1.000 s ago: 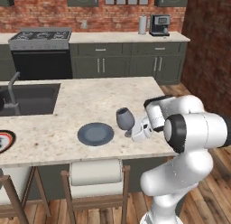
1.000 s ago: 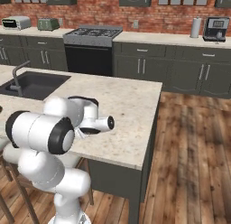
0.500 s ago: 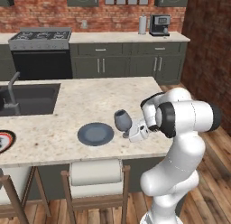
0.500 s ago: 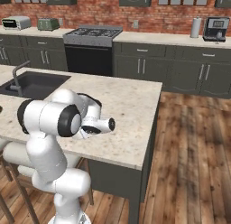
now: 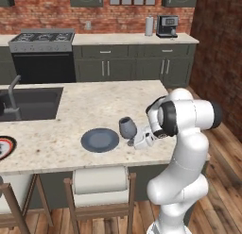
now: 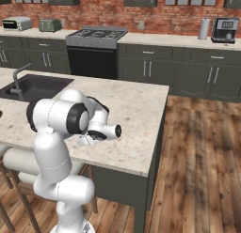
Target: Retrieve the wine glasses from the counter and place one next to each plate.
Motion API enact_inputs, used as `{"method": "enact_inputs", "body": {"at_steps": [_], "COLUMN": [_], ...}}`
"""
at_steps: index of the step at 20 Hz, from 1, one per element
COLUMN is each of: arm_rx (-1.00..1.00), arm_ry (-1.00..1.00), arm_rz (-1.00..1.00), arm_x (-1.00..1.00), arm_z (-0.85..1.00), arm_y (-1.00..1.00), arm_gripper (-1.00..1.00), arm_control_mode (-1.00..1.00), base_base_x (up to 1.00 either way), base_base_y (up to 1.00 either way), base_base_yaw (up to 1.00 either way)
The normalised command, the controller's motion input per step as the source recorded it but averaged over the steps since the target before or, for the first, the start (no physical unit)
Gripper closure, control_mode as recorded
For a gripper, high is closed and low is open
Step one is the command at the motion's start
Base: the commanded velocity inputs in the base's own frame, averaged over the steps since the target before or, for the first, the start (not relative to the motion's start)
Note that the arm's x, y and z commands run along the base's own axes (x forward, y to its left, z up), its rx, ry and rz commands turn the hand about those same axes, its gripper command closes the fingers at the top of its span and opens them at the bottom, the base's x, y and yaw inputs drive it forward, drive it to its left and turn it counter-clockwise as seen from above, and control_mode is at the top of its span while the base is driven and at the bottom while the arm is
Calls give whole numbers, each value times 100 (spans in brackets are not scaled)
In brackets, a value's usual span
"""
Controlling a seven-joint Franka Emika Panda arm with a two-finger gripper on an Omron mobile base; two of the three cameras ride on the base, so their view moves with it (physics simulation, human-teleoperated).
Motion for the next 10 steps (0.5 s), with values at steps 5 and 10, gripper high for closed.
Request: {"method": "enact_inputs", "body": {"at_steps": [5,10], "arm_rx": [4,3], "arm_ry": [0,0], "arm_rz": [0,0], "arm_x": [39,37], "arm_z": [-18,-12], "arm_y": [19,21], "arm_gripper": [100,100], "arm_control_mode": [-100,-100], "base_base_x": [0,0], "base_base_y": [0,0], "base_base_yaw": [0,0]}}
